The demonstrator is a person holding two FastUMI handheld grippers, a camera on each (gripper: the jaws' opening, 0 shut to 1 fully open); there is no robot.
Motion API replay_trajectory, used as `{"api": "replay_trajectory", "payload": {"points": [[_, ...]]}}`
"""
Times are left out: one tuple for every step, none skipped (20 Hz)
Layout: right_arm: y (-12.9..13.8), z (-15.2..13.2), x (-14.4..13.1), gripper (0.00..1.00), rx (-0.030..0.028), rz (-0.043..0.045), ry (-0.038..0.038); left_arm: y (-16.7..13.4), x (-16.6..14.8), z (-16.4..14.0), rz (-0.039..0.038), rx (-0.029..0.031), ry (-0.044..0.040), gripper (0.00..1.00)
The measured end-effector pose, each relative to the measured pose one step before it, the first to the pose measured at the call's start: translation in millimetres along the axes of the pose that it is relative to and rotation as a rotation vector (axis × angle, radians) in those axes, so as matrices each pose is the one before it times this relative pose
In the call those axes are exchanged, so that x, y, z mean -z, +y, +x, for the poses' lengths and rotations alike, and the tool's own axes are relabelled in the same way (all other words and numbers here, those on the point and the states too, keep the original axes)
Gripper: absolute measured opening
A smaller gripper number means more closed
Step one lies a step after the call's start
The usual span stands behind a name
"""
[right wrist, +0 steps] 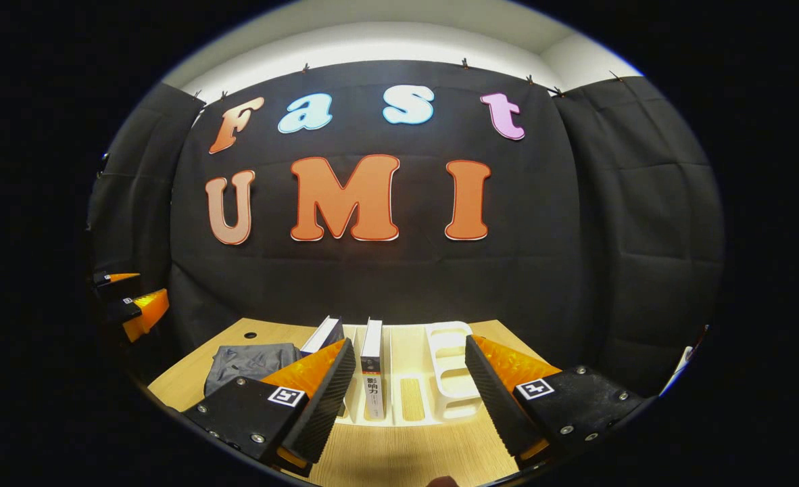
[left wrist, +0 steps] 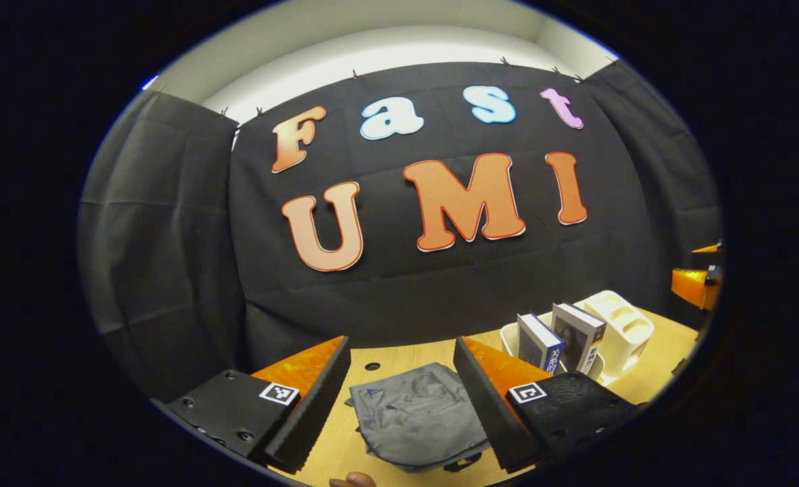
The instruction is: Open the schoolbag, grab two books from the bookshelf and put them into the schoolbag.
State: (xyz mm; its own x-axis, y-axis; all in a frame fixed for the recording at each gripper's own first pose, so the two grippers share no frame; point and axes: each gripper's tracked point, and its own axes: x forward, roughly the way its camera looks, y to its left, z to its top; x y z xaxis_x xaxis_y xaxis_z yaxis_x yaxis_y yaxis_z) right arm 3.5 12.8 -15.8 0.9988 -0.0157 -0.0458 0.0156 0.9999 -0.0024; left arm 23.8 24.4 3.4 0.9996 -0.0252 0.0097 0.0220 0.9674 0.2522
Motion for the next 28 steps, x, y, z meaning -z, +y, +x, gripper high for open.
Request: {"api": "replay_trajectory", "payload": {"points": [[-1.13, 0.35, 1.08, 0.97, 0.00354, 0.00081, 0.00381, -0.7, 1.25, 1.64, 0.02226, 0.00609, 0.00474, 0.97], [-2.17, -0.29, 2.39, 0.97, 0.00484, -0.00059, 0.00401, 0.02, 1.92, 1.17, 0.02657, 0.0043, 0.00175, 0.97], [-1.72, 0.32, 1.73, 0.97, 0.00433, -0.0009, 0.00429, -1.47, 2.0, 1.09, 0.03299, 0.00683, 0.00449, 1.0], [-1.73, 0.07, 2.2, 0.97, 0.00403, -0.00005, 0.00455, -3.99, 3.88, 1.39, 0.03295, 0.00803, 0.00274, 1.0], [-1.57, -0.05, 1.62, 0.97, 0.00425, 0.00107, 0.00574, -2.9, 4.61, 2.1, 0.02905, 0.00589, 0.00691, 0.97], [-1.65, 0.0, 2.49, 0.97, 0.00543, 0.00177, 0.00683, -6.16, 6.71, 1.74, 0.02428, 0.01684, 0.00967, 0.96], [-2.31, -0.36, 3.21, 0.97, 0.00587, 0.00314, 0.00726, -7.96, 6.25, 1.3, 0.02606, 0.01936, 0.01388, 1.0], [-1.8, -0.48, 2.38, 0.97, 0.00338, 0.0036, 0.00598, -6.16, 8.55, 0.9, 0.0285, 0.01502, 0.01407, 0.97], [-1.78, -0.42, 2.47, 0.97, 0.00554, 0.00217, 0.00581, -6.69, 7.6, 3.23, 0.03113, 0.01014, 0.01114, 1.0], [-2.23, -0.29, 2.77, 0.97, 0.00742, 0.00111, 0.00696, -7.27, 11.82, 1.87, 0.03154, 0.01356, 0.01803, 0.96], [-2.82, -0.36, 3.19, 0.97, 0.00679, 0.00043, 0.00652, -8.84, 11.36, 2.64, 0.02995, 0.01371, 0.01845, 0.96], [-2.17, -0.3, 3.01, 0.97, 0.00539, 0.00022, 0.0093, -10.29, 12.88, 3.39, 0.0347, 0.01787, 0.02455, 0.97], [-2.1, -1.12, 3.13, 0.97, 0.00488, -0.00044, 0.00866, -9.27, 11.58, 1.2, 0.03692, 0.01604, 0.01806, 0.97], [-3.54, -0.49, 1.87, 0.97, 0.00742, -0.00137, 0.00462, -12.87, 8.58, 0.36, 0.03022, 0.02192, 0.00954, 0.97], [-3.67, -0.24, 1.06, 0.97, 0.00757, -0.00211, 0.00197, -11.17, 8.08, 2.8, 0.02365, 0.02268, 0.01398, 0.97], [-2.17, -1.24, 0.91, 0.97, 0.00881, -0.00321, 0.0015, -8.3, 8.69, 2.23, 0.01818, 0.02083, 0.01226, 0.96], [-2.85, -0.32, 1.38, 0.97, 0.00806, -0.00345, 0.00345, -10.38, 7.32, 2.38, 0.01635, 0.01933, 0.01196, 0.97], [-3.88, -1.04, 2.45, 0.97, 0.00753, -0.00136, 0.00403, -8.76, 9.59, 4.15, 0.02017, 0.02125, 0.02304, 0.97], [-2.96, -0.6, 1.89, 0.97, 0.00618, 0.0, 0.00644, -6.31, 3.85, 3.2, 0.01934, 0.01416, 0.01203, 0.97], [-3.63, -0.78, 2.52, 0.97, 0.00772, 0.00073, 0.00541, -6.9, 4.28, 4.17, 0.01374, 0.01216, 0.01049, 0.97], [-3.06, -1.08, 1.69, 0.97, 0.00884, 0.00069, 0.00476, -8.32, 5.12, 3.78, 0.01105, 0.01562, 0.01139, 0.98], [-2.39, -0.57, 2.18, 0.98, 0.00794, 0.00067, 0.00577, -9.12, 6.48, 3.51, 0.01189, 0.0184, 0.01444, 0.97], [-3.14, -0.71, 3.19, 0.97, 0.00738, -0.00081, 0.00776, -8.2, 5.3, 3.62, 0.01231, 0.01917, 0.01648, 0.98], [-2.64, -0.91, 2.62, 0.97, 0.00653, -0.0028, 0.0076, -6.31, 5.38, 4.41, 0.00834, 0.01741, 0.01393, 0.97], [-2.77, -0.72, 1.67, 0.97, 0.00609, -0.00388, 0.00608, -6.53, 4.81, 5.31, 0.00341, 0.01119, 0.00903, 0.97], [-3.16, -1.19, 1.63, 0.97, 0.00662, -0.00656, 0.00514, -3.76, 4.99, 5.11, 0.00117, 0.00883, 0.00976, 0.97], [-3.53, -1.16, 1.46, 0.97, 0.00896, -0.00959, 0.00405, -3.6, 4.32, 5.79, 0.00335, 0.00394, 0.01388, 0.97], [-3.52, -0.57, 1.77, 0.97, 0.01254, -0.0102, 0.00344, -3.22, 5.43, 4.62, 0.00698, 0.00296, 0.00934, 0.97]]}}
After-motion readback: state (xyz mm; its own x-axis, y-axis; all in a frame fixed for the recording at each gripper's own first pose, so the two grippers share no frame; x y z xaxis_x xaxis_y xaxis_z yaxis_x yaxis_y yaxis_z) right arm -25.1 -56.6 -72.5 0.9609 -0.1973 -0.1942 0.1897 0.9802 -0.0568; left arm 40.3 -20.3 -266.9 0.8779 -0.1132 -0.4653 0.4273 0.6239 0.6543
